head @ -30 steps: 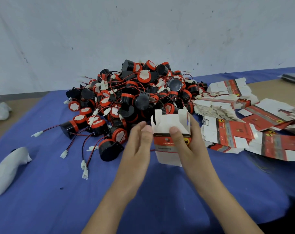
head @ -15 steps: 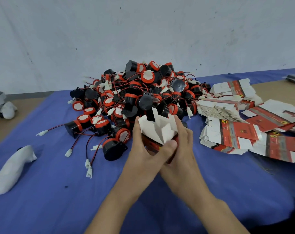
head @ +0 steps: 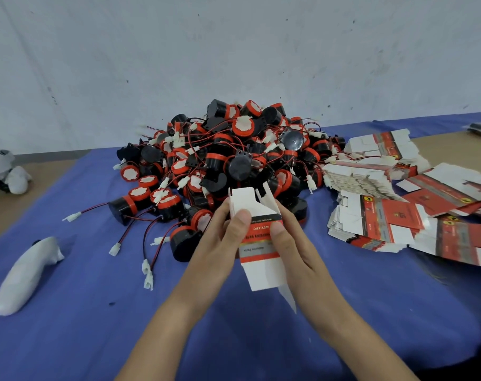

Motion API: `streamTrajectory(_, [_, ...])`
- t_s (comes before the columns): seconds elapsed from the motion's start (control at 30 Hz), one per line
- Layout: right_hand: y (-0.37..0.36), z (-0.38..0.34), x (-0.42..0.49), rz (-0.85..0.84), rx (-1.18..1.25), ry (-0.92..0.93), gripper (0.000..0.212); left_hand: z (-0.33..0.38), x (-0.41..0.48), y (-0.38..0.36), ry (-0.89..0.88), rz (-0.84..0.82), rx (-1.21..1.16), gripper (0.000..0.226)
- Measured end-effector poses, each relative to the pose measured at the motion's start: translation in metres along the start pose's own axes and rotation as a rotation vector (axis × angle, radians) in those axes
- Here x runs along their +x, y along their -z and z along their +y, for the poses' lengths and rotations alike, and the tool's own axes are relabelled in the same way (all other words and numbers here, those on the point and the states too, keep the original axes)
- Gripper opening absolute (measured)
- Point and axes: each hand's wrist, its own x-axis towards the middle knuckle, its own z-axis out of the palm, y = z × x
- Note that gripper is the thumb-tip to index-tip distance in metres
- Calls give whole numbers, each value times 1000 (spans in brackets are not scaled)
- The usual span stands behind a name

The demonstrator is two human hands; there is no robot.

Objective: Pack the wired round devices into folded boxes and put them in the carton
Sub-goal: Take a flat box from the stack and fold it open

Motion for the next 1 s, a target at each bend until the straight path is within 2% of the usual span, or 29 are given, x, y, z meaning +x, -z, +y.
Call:
streamTrajectory(0.1, [-1, 2, 0, 14, -16, 9, 41, 3, -3, -4, -18, 10, 18, 50])
streamTrajectory(0.2, [-1, 1, 0, 32, -75, 31, 36, 7, -5, -8, -48, 19, 29, 50])
streamTrajectory(0.43, [-2, 0, -3, 60, -166, 74, 32, 10, -9, -12, -88, -1, 38, 48])
streamTrajectory(0.63, [-4, -6, -2, 95, -156, 80, 29, 7, -5, -10, -46, 1, -28, 41])
streamTrajectory(0.8, [-4, -4, -3, 43, -109, 86, 23, 2, -7, -6, -55, -38, -24, 34])
streamTrajectory(0.9, [-5, -2, -6, 6, -192, 76, 34, 0, -11, -8, -53, -45, -19, 18])
streamTrajectory(1.0, [-7, 1, -9, 7, -270, 47, 43, -2, -13, -12, -74, -24, 16, 19])
